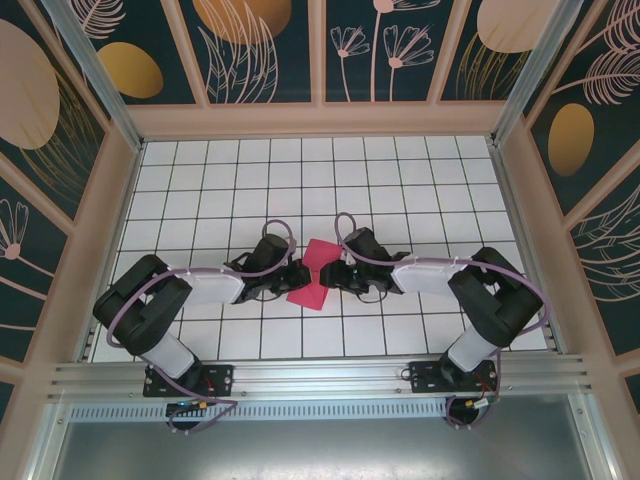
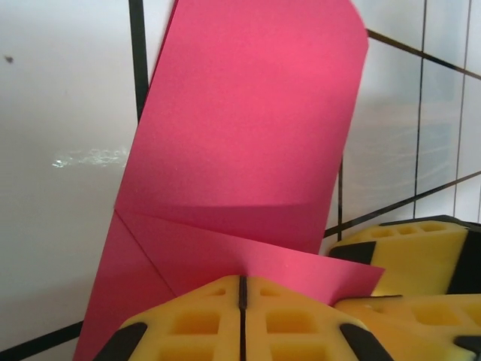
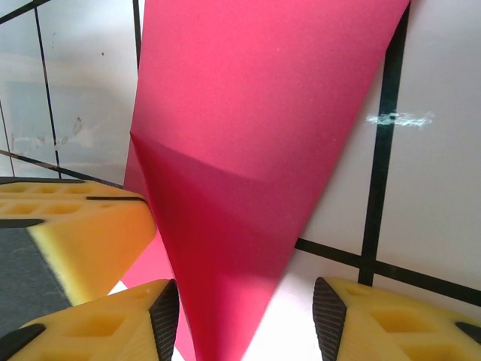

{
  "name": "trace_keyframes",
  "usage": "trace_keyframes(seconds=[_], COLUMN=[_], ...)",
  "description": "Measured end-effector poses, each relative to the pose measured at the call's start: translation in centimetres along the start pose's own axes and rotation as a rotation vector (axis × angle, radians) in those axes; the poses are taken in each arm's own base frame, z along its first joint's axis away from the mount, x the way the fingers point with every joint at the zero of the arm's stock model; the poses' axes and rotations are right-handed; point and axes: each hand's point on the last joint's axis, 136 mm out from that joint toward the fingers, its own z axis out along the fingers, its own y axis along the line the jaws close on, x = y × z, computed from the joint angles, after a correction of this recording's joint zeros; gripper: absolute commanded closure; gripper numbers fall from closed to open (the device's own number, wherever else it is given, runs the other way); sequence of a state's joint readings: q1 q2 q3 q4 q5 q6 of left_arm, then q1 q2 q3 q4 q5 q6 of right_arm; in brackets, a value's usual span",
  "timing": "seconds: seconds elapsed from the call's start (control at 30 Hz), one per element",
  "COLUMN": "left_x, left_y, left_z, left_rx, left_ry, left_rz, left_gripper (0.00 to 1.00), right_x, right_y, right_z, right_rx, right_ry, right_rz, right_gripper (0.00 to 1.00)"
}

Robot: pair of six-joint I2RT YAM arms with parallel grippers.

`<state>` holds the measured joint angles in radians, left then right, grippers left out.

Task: Fold a paper plane with a square sheet of paper (pick it up from the middle)
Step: Turn over the paper at the center of the table.

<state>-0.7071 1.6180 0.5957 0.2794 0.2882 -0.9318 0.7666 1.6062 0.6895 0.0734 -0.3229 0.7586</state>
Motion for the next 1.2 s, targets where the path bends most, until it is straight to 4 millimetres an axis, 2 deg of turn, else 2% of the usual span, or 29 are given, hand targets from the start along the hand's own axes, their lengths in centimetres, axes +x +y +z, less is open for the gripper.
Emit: trace_keyframes(seconds=[0.17,0.63,0.93,1.2], left_x=[0.3,0.4,0.4,0.4], left_y=[0.6,0.3,0.4,0.4], left_z=[0.6,0.7,0.7,0.4], left_rx=[-0.018,-0.012,-0.008,-0.006], left_ry=[0.015,0.019,0.016,0.009], left_rz=[-0.005,-0.001,-0.011,-0.014], left_gripper=[0.92,0.91,0.91,0.90], right_x=[-0.1,-0.7,-1.9,-2.0], right_y=[-0.1,0.5,2.1,2.0], right_z=[0.1,0.6,0.6,0.7], right_rx=[-0.003,-0.035,-0.102,-0.111], right_ry=[0.001,-0.010,-0.054,-0.050], right_rz=[0.012,0.059,0.061,0.051], right_gripper=[0.49,0.52,0.60,0.61])
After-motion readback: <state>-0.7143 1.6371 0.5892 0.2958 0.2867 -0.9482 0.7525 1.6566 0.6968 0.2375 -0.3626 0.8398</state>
